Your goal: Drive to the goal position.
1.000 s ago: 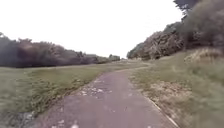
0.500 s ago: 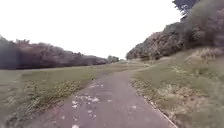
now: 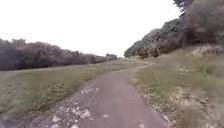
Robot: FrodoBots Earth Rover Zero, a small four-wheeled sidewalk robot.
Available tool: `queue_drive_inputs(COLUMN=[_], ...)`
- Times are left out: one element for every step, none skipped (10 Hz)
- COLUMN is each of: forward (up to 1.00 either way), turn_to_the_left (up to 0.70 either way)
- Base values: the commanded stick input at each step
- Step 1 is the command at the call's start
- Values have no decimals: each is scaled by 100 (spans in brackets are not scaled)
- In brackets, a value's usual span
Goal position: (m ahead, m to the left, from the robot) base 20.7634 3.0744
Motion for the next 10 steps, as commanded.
queue_drive_inputs(forward=[100,100,100,100,100,100,100,100,100,100], turn_to_the_left=[0,0,0,0,0,0,1,2,2,2])
